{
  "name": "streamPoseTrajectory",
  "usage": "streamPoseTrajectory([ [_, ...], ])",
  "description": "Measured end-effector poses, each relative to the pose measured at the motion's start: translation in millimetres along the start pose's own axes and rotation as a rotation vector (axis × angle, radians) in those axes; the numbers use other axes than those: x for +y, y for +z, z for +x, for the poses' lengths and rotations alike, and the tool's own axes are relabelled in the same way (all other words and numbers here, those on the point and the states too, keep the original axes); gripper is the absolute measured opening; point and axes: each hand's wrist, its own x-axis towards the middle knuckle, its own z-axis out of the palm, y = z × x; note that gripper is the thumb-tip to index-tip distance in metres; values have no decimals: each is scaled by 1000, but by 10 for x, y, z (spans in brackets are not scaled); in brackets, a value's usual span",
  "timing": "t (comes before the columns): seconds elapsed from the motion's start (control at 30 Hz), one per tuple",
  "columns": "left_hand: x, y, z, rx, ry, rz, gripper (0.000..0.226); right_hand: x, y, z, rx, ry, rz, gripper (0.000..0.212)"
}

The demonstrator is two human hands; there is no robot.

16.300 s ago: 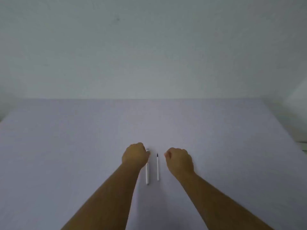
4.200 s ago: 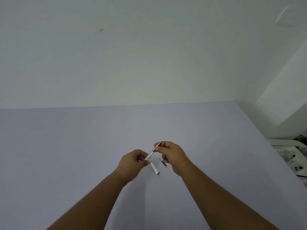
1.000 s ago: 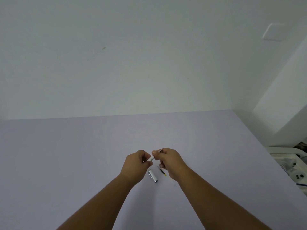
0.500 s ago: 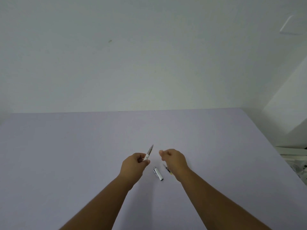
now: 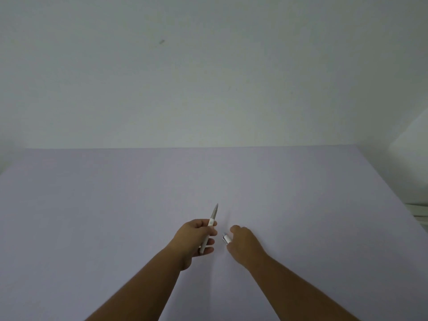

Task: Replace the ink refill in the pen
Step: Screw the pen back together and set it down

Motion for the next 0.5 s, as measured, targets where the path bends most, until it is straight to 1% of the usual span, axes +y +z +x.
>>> streamPoseTrajectory([
  [0.07, 10, -4, -2, -3, 3, 21, 15, -28, -69, 27, -16, 28, 72, 26],
  [0.1, 18, -5, -3, -7, 7, 28, 15, -52, -125, 42, -18, 54, 152, 25],
  [0.17, 36, -2, -9, -16, 14, 38, 15, -101, -276, 82, -8, 131, 436, 22],
  [0.23, 54, 9, -19, -29, 17, 47, 14, -157, -465, 130, 24, 177, 764, 25],
  [0.3, 72, 31, -34, -45, 11, 57, 13, -205, -650, 173, 61, 169, 1033, 22],
  [0.33, 78, 46, -42, -51, 6, 63, 13, -226, -733, 181, 67, 159, 1131, 18],
  [0.4, 85, 77, -58, -61, 1, 77, 14, -262, -852, 173, 50, 138, 1244, 11],
  [0.5, 82, 113, -78, -75, 9, 91, 15, -292, -901, 131, -13, 101, 1256, 9],
])
